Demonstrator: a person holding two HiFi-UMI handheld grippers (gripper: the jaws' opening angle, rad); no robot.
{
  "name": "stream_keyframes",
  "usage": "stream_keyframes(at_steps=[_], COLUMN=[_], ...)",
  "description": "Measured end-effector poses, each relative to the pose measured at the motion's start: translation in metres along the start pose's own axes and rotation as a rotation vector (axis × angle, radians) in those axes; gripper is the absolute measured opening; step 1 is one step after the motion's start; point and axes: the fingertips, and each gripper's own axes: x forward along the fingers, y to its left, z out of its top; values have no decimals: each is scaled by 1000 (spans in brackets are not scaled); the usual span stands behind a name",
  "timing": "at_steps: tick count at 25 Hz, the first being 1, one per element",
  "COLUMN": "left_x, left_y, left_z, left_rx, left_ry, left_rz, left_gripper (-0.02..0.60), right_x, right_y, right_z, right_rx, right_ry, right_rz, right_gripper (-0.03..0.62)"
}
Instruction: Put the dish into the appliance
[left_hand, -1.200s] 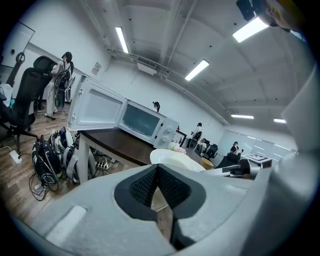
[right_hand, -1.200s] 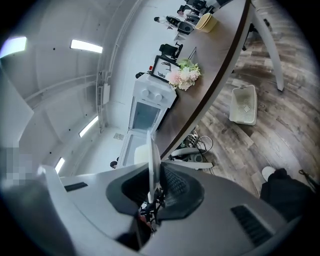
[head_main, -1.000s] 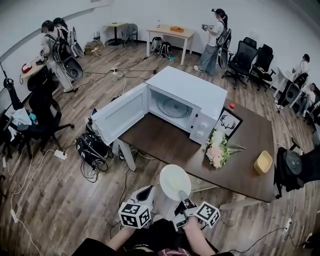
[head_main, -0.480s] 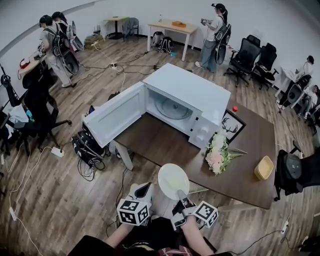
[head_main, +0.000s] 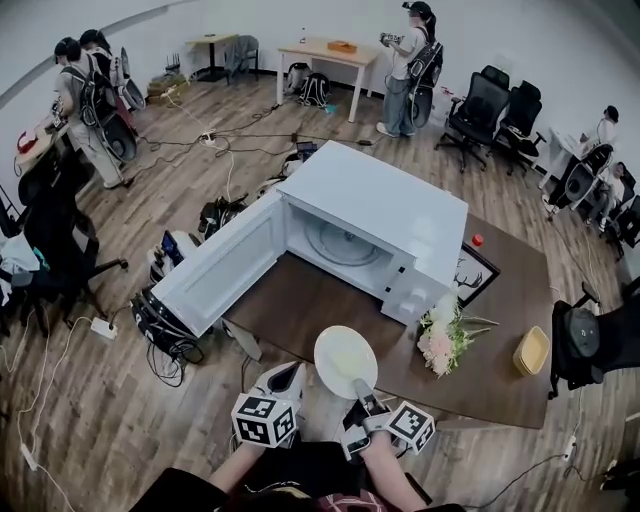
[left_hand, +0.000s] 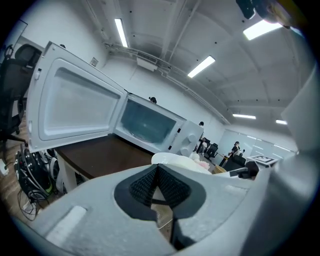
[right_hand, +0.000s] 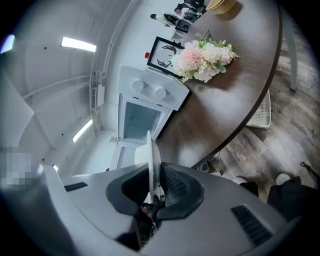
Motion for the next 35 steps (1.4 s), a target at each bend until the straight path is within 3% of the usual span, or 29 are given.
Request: stream_keyframes(at_steps=[18, 30, 35], left_x=[90, 126, 136], left_y=[82, 91, 99], left_z=[77, 88, 97], left_rx=[65, 55, 43], left_ry=[88, 153, 151], left_rz=[-186, -210, -181], left_gripper=[9, 9, 9], right_x=[124, 164, 180], right_y=[38, 45, 45], right_z=[22, 62, 71], right_rx=[96, 108, 124], right_ry=[-193, -248, -226], right_rz=[-33, -76, -72], right_gripper=[48, 49, 51])
